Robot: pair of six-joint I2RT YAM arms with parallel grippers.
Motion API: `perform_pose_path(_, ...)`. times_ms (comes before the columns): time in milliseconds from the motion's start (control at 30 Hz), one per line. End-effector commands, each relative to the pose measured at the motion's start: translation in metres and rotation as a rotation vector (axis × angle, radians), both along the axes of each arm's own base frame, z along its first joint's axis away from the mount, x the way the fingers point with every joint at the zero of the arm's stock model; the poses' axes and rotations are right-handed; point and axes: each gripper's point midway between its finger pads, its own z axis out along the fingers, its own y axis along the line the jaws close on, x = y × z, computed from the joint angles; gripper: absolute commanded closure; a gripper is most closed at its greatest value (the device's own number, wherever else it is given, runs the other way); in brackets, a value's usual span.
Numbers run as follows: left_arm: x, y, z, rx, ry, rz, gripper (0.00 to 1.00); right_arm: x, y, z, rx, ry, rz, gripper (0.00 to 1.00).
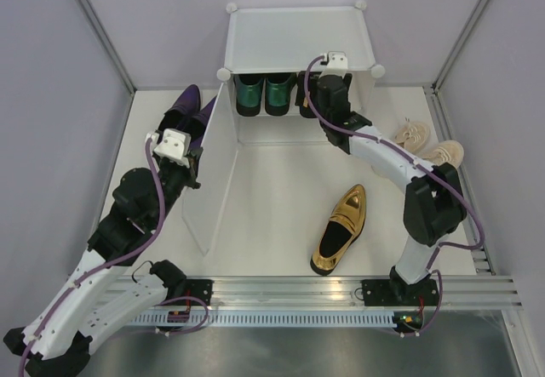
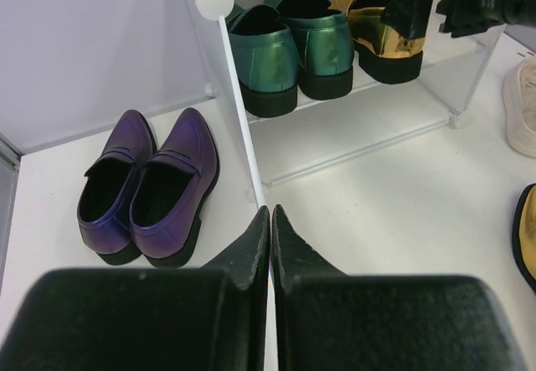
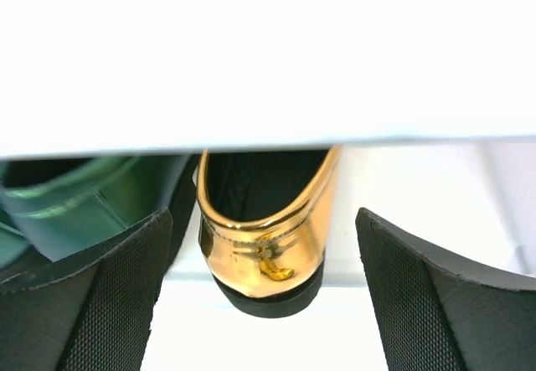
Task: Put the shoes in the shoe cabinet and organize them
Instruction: Place the shoe in the shoe cabinet.
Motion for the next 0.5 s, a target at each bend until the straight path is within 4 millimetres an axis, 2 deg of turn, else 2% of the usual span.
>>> perform_pose_path(0, -0.004, -0.002, -0.042, 0.102, 0.11, -0.031, 0.98, -0.006, -0.01, 0.061, 0.049, -0.109, -0.017, 0.06)
perform_pose_path(100, -0.004, -0.003, -0.043, 0.103, 0.109, -0.031, 0.98, -0.017, -0.016, 0.069, 0.051, -0.11, -0.019, 0.06)
perform_pose_path(133, -0.004, -0.003, -0.042, 0.1, 0.107, -0.029, 0.98, -0.022, -0.018, 0.064, 0.043, -0.093, -0.018, 0.07)
perform_pose_path(167, -0.003, -0.003, -0.044, 0.101, 0.109, -0.031, 0.98, -0.03, -0.022, 0.075, 0.059, -0.109, -0.017, 0.07)
perform_pose_path(200, -0.003, -0.003, -0.044, 0.1, 0.109, -0.029, 0.98, -0.036, -0.023, 0.075, 0.062, -0.106, -0.007, 0.08)
perform_pose_path(233, -0.003, -0.003, -0.044, 0.099, 0.108, -0.029, 0.98, -0.042, -0.026, 0.065, 0.054, -0.082, -0.002, 0.09)
perform_pose_path(267, -0.003, -0.003, -0.045, 0.1, 0.109, -0.029, 0.98, -0.053, -0.031, 0.077, 0.071, -0.098, 0.0, 0.1)
perform_pose_path(300, -0.003, -0.004, -0.045, 0.1, 0.109, -0.029, 0.98, -0.06, -0.032, 0.076, 0.082, -0.089, 0.008, 0.12)
perform_pose_path(333, -0.002, -0.003, -0.046, 0.101, 0.11, -0.026, 0.98, -0.068, -0.035, 0.065, 0.074, -0.05, 0.01, 0.13)
perform_pose_path(367, -0.002, -0.004, -0.047, 0.1, 0.111, -0.026, 0.98, -0.081, -0.042, 0.073, 0.086, -0.051, 0.009, 0.15)
perform_pose_path(400, -0.002, -0.004, -0.047, 0.098, 0.108, -0.026, 0.98, -0.088, -0.043, 0.072, 0.102, -0.04, 0.014, 0.16)
perform_pose_path(433, -0.002, -0.003, -0.047, 0.1, 0.107, -0.023, 0.98, -0.099, -0.045, 0.058, 0.092, 0.006, 0.026, 0.17)
perform_pose_path(467, -0.001, -0.004, -0.047, 0.098, 0.108, -0.024, 0.98, -0.111, -0.051, 0.067, 0.114, -0.005, 0.032, 0.19)
